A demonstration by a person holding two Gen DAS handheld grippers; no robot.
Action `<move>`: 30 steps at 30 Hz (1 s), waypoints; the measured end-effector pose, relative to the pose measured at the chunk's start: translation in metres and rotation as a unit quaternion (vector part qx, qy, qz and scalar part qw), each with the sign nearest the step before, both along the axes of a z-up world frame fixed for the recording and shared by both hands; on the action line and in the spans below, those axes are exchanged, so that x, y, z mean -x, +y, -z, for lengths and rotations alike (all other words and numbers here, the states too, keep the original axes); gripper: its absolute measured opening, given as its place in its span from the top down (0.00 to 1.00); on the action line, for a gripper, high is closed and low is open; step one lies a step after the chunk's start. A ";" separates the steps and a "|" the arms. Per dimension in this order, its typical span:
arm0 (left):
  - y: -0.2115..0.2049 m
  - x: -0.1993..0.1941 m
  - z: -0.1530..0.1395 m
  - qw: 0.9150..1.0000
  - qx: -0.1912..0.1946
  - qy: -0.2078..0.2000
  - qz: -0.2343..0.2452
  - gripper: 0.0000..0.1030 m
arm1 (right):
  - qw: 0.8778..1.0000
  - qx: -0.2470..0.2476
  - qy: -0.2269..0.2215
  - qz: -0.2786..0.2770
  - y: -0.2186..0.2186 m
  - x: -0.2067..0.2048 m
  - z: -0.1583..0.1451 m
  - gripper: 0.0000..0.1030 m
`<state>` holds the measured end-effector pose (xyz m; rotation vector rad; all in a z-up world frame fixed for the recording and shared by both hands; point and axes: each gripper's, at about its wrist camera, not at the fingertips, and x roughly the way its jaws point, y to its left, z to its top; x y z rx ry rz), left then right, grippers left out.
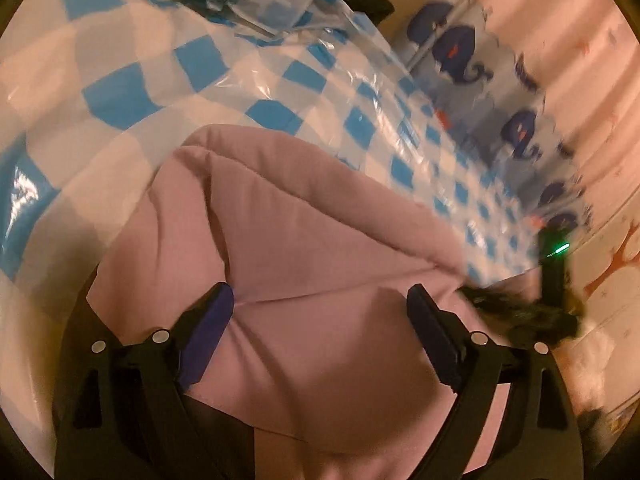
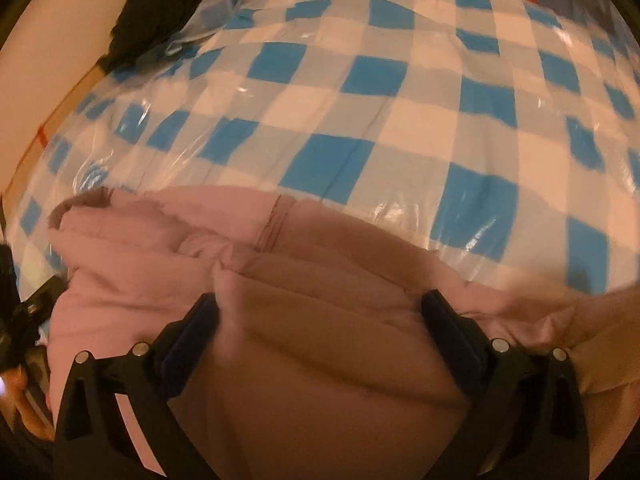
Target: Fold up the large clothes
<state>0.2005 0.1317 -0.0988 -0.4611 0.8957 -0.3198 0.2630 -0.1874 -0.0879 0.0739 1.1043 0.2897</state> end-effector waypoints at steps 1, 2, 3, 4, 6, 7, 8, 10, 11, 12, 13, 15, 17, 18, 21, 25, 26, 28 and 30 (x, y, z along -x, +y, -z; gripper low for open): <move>-0.004 0.000 -0.001 1.000 -0.009 0.002 0.004 0.18 | 1.000 -0.015 -0.020 0.013 -0.011 0.016 -0.018 0.07; -0.004 0.000 -0.006 1.000 -0.011 0.009 0.007 0.18 | 0.998 -0.035 -0.042 0.029 -0.026 0.032 -0.034 0.07; 0.001 0.004 -0.015 1.000 0.001 0.019 0.002 0.18 | 0.995 -0.046 -0.070 0.055 -0.047 0.055 -0.054 0.07; 0.007 0.010 -0.021 1.000 0.016 0.019 -0.005 0.18 | 0.992 -0.036 -0.093 0.081 -0.069 0.078 -0.069 0.07; 0.023 0.034 -0.042 0.998 0.064 0.000 -0.020 0.16 | 0.986 -0.016 -0.105 0.131 -0.107 0.106 -0.072 0.07; 0.030 0.047 -0.049 0.997 0.065 -0.012 -0.029 0.14 | 0.984 -0.018 -0.097 0.151 -0.124 0.114 -0.064 0.07; 0.034 0.055 -0.049 0.998 0.056 -0.020 -0.037 0.13 | 0.979 -0.027 -0.069 0.189 -0.151 0.123 -0.036 0.07; 0.038 0.061 -0.030 0.998 0.042 -0.013 -0.047 0.13 | 0.978 -0.063 -0.023 0.200 -0.177 0.131 0.022 0.06; 0.037 0.058 -0.008 0.998 0.060 0.000 -0.035 0.13 | 0.966 -0.151 -0.017 0.208 -0.194 0.139 0.041 0.05; 0.034 0.057 0.000 0.998 0.056 0.001 -0.036 0.13 | 0.960 -0.172 -0.026 0.220 -0.202 0.143 0.040 0.07; 0.028 0.057 -0.001 0.999 0.029 0.001 -0.039 0.13 | 0.961 -0.161 -0.022 0.224 -0.201 0.143 0.037 0.07; 0.009 0.058 -0.018 0.998 -0.048 0.003 -0.037 0.13 | 0.970 -0.103 -0.007 0.221 -0.188 0.144 0.021 0.07; 0.014 0.073 -0.036 0.998 -0.040 -0.005 -0.043 0.13 | 0.967 -0.109 -0.055 0.223 -0.187 0.167 -0.012 0.07; 0.023 0.090 -0.046 0.999 0.000 -0.016 -0.047 0.13 | 0.962 -0.133 -0.099 0.215 -0.183 0.190 -0.037 0.07; 0.052 0.149 -0.059 0.994 0.084 -0.032 -0.065 0.13 | 0.971 -0.131 -0.177 0.093 -0.127 0.265 -0.089 0.07; 0.085 0.223 -0.040 0.985 0.153 -0.019 -0.082 0.12 | 0.946 -0.303 -0.049 -0.105 -0.033 0.328 -0.069 0.07; 0.092 0.241 -0.029 0.983 0.161 -0.007 -0.087 0.12 | 0.928 -0.349 0.005 -0.130 -0.001 0.341 -0.049 0.07; 0.098 0.261 -0.016 0.979 0.186 -0.001 -0.079 0.12 | 0.914 -0.374 0.051 -0.146 0.039 0.350 -0.023 0.07; 0.101 0.277 -0.006 0.976 0.205 0.013 -0.076 0.12 | 0.905 -0.396 0.080 -0.132 0.073 0.347 0.001 0.07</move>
